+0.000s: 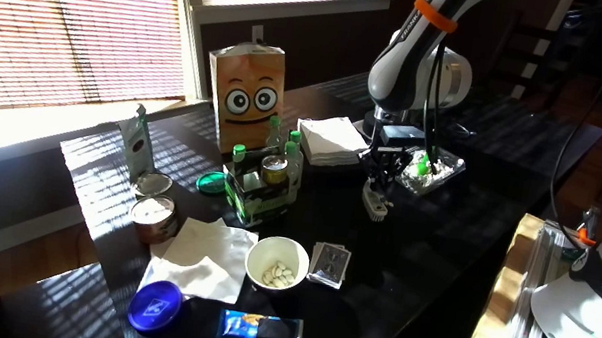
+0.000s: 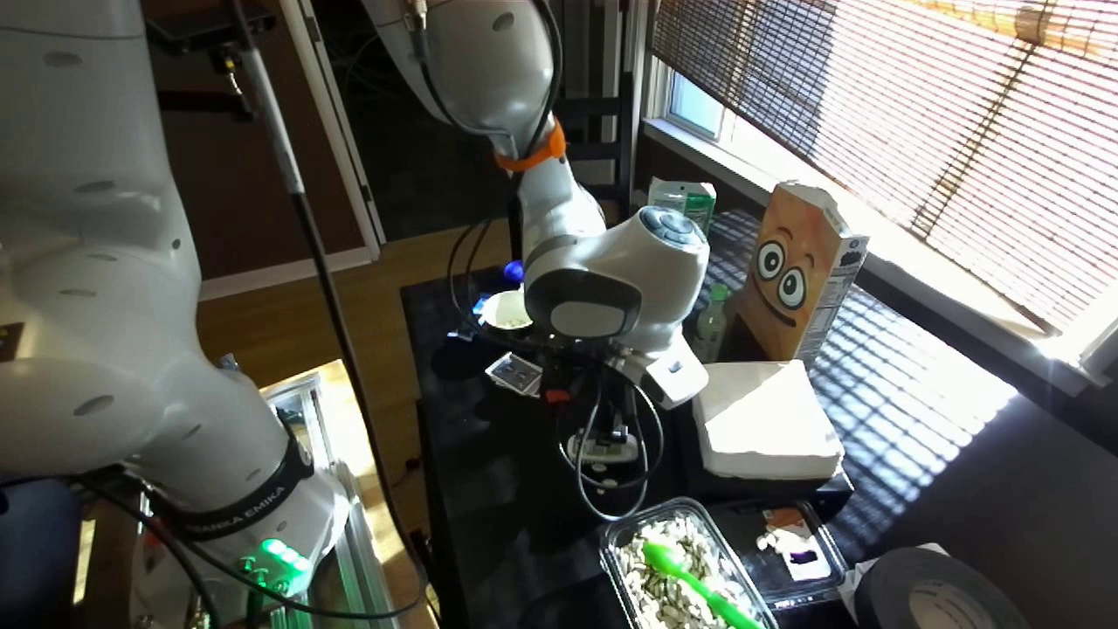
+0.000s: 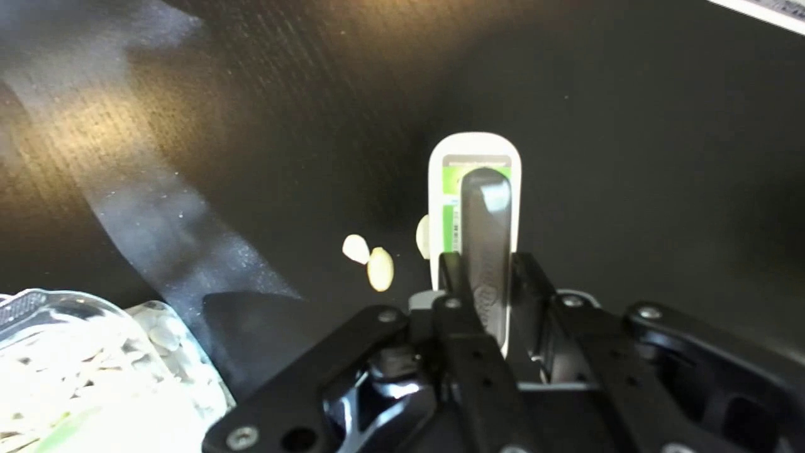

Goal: Use the brush to sweep the white objects to the right

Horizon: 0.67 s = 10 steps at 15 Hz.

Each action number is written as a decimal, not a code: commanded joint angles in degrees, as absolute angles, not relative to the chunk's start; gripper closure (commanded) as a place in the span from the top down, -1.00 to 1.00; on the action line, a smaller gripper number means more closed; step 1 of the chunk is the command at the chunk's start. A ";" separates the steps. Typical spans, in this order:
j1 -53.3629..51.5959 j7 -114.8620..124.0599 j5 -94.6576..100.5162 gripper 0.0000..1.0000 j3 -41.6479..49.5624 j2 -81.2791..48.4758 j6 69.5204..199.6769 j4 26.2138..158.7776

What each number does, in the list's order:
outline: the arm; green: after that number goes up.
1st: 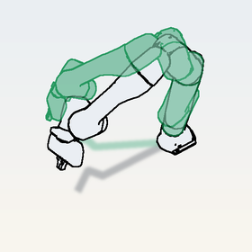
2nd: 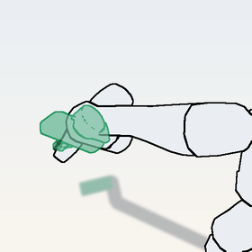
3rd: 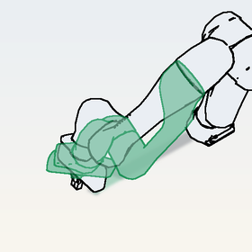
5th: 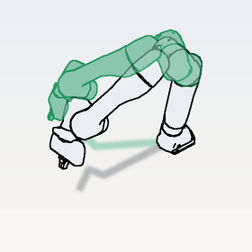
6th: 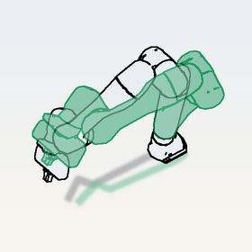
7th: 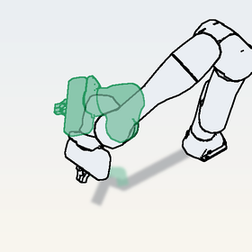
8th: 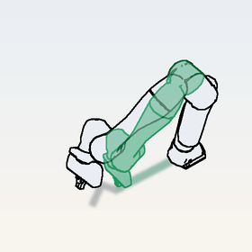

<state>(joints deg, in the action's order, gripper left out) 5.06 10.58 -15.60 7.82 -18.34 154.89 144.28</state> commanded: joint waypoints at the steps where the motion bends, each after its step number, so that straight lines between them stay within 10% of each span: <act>1: 7.15 7.85 -12.41 -0.89 8.59 -19.32 151.71 143.41; 10: 10.34 -0.94 -20.83 -0.89 1.74 -12.51 150.81 146.08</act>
